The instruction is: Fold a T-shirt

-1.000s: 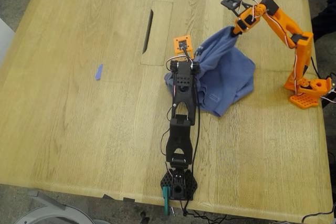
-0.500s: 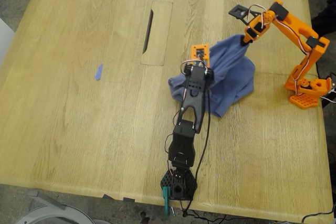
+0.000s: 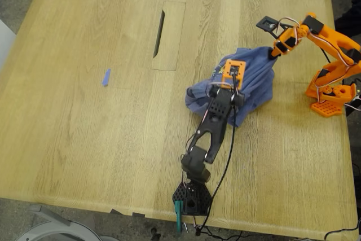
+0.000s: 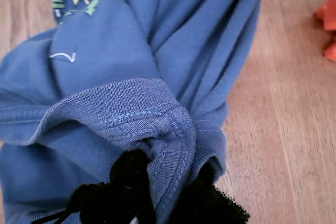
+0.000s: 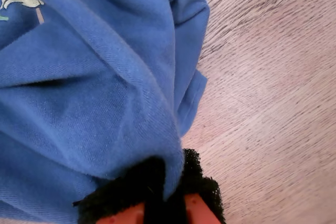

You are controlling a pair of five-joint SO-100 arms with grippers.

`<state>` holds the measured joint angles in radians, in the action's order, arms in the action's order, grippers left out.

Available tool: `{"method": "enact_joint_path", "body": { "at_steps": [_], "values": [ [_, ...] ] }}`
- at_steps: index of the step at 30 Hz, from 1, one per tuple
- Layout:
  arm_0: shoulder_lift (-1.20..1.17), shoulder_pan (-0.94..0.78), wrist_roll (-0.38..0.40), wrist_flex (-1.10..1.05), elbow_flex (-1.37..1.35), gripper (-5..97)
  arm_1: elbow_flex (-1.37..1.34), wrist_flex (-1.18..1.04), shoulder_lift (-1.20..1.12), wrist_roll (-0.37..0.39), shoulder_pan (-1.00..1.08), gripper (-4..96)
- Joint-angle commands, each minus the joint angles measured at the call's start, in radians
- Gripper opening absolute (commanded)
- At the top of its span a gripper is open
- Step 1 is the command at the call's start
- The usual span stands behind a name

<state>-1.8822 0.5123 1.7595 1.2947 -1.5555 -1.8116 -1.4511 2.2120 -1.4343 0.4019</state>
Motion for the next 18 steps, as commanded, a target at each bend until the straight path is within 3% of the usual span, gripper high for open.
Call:
{"method": "enact_joint_path", "body": {
  "at_steps": [1, 6, 18],
  "values": [
    [-0.178, 0.067, -0.021, -0.15, -0.087, 0, -0.041, 0.034, 0.087, -0.002, -0.012, -0.1],
    [-0.201, 0.101, -0.06, -0.267, -0.161, 0, -0.192, 0.112, 0.233, -0.005, -0.034, -0.1],
    [-0.242, 0.16, -0.247, -0.646, -0.407, 0, -0.459, 0.235, 0.54, -0.025, -0.043, -0.1]
  ]
}}
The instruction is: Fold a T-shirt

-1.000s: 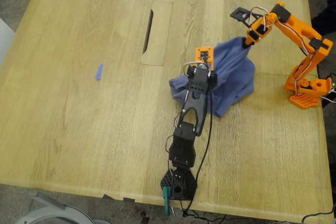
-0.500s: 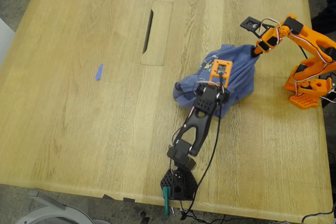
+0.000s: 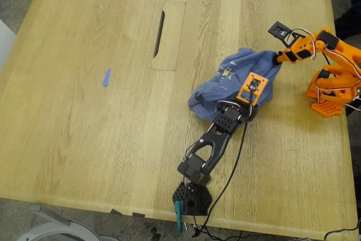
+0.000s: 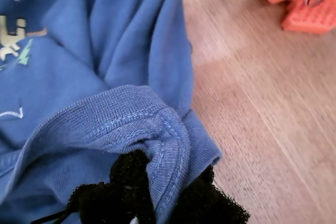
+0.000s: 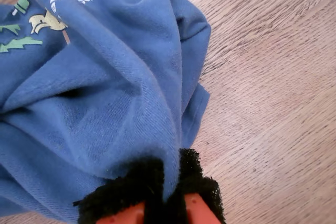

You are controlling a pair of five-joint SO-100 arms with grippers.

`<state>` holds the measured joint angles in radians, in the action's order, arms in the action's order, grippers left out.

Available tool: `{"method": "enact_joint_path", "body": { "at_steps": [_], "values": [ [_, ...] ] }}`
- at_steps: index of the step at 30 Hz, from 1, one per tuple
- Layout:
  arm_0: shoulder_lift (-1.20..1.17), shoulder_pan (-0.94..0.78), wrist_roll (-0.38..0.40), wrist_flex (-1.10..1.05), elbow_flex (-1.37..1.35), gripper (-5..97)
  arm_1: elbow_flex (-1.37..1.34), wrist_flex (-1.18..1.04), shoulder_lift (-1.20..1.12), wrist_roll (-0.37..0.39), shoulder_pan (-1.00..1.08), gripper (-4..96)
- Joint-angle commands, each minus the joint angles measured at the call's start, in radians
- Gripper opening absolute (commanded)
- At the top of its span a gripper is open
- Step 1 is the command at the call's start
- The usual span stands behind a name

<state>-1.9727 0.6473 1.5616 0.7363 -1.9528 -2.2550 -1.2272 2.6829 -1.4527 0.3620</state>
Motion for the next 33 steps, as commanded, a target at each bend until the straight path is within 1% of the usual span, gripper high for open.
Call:
{"method": "enact_joint_path", "body": {
  "at_steps": [1, 2, 7, 15, 24, 31, 33],
  "values": [
    [-0.167, 0.025, -0.064, -0.094, -0.032, 0, -0.037, -0.003, 0.104, -0.006, 0.0, -0.1],
    [-0.189, 0.025, -0.077, -0.109, -0.061, 0, -0.054, -0.023, 0.137, -0.006, 0.002, -0.1],
    [-0.308, 0.041, -0.084, -0.114, -0.206, 0, -0.092, -0.164, 0.253, -0.006, 0.006, -0.1],
    [-0.403, 0.107, -0.091, -0.11, -0.314, 0, -0.1, -0.428, 0.334, 0.009, -0.015, -0.1],
    [-0.42, 0.155, -0.063, -0.13, -0.383, 0, -0.222, -0.459, 0.36, 0.017, -0.055, -0.1],
    [-0.459, 0.155, -0.044, 0.032, -0.451, 0, -0.322, -0.459, 0.362, 0.021, -0.066, -0.1],
    [-0.459, 0.155, -0.021, 0.064, -0.456, 0, -0.33, -0.453, 0.356, 0.015, -0.064, -0.1]
  ]
}}
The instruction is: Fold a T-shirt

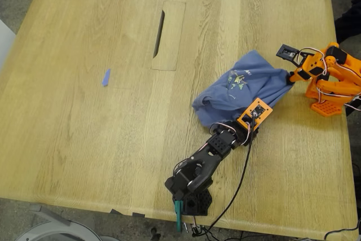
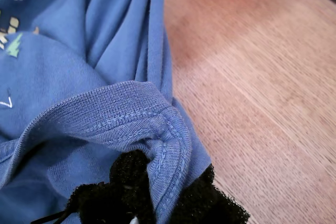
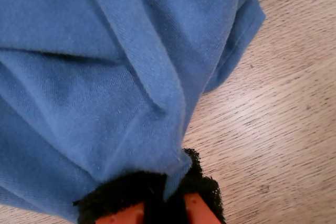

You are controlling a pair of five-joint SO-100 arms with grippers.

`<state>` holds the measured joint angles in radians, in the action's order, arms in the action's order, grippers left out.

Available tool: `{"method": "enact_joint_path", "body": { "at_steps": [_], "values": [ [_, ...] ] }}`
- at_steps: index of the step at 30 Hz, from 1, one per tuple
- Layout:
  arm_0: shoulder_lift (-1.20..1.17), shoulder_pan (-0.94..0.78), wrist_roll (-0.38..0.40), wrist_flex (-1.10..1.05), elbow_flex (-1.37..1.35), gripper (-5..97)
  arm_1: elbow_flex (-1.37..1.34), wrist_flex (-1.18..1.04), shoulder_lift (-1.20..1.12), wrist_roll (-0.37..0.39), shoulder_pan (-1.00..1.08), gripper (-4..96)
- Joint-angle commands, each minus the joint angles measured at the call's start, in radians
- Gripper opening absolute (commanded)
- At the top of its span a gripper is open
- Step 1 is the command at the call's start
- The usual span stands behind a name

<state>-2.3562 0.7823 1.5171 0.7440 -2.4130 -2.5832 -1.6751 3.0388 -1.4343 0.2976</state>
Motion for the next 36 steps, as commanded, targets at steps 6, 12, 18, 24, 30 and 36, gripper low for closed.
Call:
{"method": "enact_joint_path", "body": {
  "at_steps": [6, 12, 18, 24, 30, 36],
  "values": [
    [-0.071, 0.044, 0.104, 0.156, 0.029, 6, 0.012, -0.017, -0.031, 0.026, 0.015, 0.0],
    [-0.069, 0.091, 0.321, 0.178, 0.052, 33, 0.018, -0.017, -0.031, 0.067, 0.006, 12.0],
    [-0.066, 0.11, 0.437, 0.178, 0.075, 49, 0.061, -0.017, -0.031, 0.13, -0.005, 26.3],
    [-0.06, 0.1, 0.465, 0.186, 0.132, 61, 0.17, -0.018, -0.057, 0.195, 0.0, 35.1],
    [-0.025, 0.075, 0.403, 0.201, 0.249, 65, 0.324, -0.02, -0.091, 0.225, 0.003, 34.6],
    [0.071, -0.038, 0.255, 0.163, 0.405, 51, 0.451, 0.069, -0.225, 0.224, -0.094, 22.8]
  ]
}}
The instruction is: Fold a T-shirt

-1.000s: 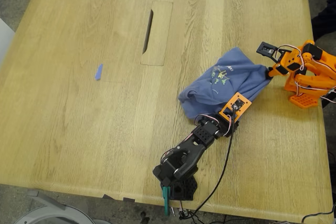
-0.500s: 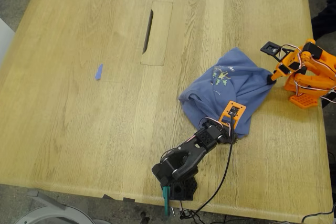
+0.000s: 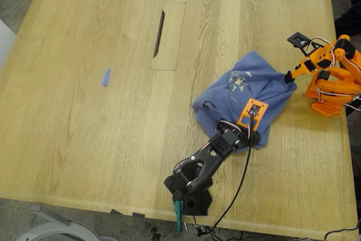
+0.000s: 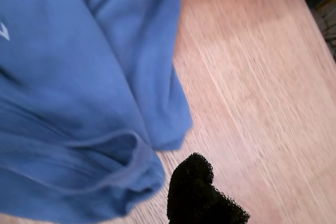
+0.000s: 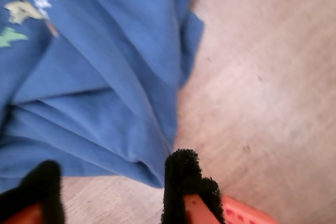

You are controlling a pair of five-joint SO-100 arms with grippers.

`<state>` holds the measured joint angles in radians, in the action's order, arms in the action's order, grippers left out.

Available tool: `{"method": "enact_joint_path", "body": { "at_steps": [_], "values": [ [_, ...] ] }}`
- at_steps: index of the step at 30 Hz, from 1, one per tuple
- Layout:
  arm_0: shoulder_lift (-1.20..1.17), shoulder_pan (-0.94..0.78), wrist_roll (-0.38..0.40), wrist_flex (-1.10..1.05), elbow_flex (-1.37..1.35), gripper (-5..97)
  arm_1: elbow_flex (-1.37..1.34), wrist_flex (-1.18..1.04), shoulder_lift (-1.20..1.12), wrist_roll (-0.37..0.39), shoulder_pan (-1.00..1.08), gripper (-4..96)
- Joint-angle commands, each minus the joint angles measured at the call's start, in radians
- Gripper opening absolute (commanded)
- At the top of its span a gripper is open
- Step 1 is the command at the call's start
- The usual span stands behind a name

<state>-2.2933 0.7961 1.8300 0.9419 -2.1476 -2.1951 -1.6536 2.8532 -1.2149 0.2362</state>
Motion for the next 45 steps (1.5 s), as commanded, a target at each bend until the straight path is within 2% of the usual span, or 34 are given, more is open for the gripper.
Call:
{"method": "enact_joint_path", "body": {
  "at_steps": [1, 3, 5, 11, 18, 25, 35, 45],
  "values": [
    [0.017, -0.077, -0.078, -0.087, 0.138, 46, 0.071, 0.075, -0.061, 0.0, -0.057, 18.8],
    [0.041, -0.126, -0.095, -0.202, 0.127, 34, 0.074, 0.14, -0.098, 0.008, -0.123, 11.5],
    [0.078, -0.166, -0.08, -0.324, 0.124, 22, 0.072, 0.202, -0.138, 0.009, -0.179, 0.2],
    [0.163, -0.288, -0.018, -0.417, 0.114, 0, 0.063, 0.451, -0.313, 0.005, -0.284, 0.1],
    [0.357, -0.4, -0.014, -0.634, 0.15, 0, -0.035, 0.747, -0.486, 0.014, -0.374, 0.1],
    [0.471, -0.388, 0.031, -0.701, 0.163, 0, -0.298, 0.893, -0.42, 0.04, -0.385, 0.1],
    [0.474, -0.442, 0.063, -0.741, 0.008, 0, -0.528, 0.673, -0.078, 0.061, -0.337, 0.0],
    [0.488, -0.663, 0.067, -0.796, -0.081, 0, -0.482, 0.403, 0.163, 0.054, -0.178, 0.0]
  ]
}}
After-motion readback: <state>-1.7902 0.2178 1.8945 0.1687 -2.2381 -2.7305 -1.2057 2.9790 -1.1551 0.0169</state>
